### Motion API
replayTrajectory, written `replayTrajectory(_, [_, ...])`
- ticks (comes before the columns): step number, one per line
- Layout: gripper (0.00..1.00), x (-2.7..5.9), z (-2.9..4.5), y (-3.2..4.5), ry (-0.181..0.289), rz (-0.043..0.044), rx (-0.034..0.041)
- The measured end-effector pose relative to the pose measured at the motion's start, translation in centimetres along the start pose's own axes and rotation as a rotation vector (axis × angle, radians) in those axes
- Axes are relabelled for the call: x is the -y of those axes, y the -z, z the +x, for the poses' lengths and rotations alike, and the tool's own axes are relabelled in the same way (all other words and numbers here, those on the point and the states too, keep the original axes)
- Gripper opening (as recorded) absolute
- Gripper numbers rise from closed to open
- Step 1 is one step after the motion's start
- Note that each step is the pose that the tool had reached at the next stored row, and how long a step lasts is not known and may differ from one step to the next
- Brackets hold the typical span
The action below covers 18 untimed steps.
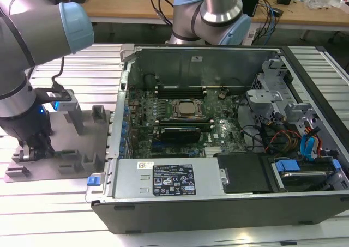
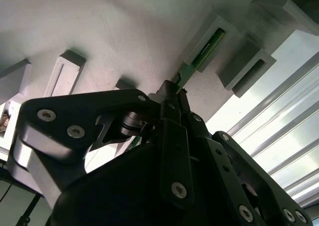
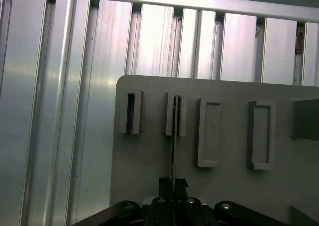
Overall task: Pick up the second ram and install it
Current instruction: 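Pick up the second ram and move it above second insertion slot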
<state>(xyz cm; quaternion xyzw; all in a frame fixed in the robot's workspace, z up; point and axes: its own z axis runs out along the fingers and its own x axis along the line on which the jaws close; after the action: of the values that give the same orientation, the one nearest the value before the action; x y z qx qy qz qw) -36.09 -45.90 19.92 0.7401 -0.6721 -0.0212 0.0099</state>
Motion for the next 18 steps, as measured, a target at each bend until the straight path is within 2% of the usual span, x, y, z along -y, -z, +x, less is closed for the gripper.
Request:
replayTrajectory(7, [0.11,0.00,0.00,0.04,0.000,0.0003,0.0001])
replayTrajectory(11, [0.11,-0.04,-0.02,0.90,0.000,0.0000,0.0001])
replayTrajectory(18, [0.11,-0.07,-0.03,1.68,0.000,0.0001,0.0000])
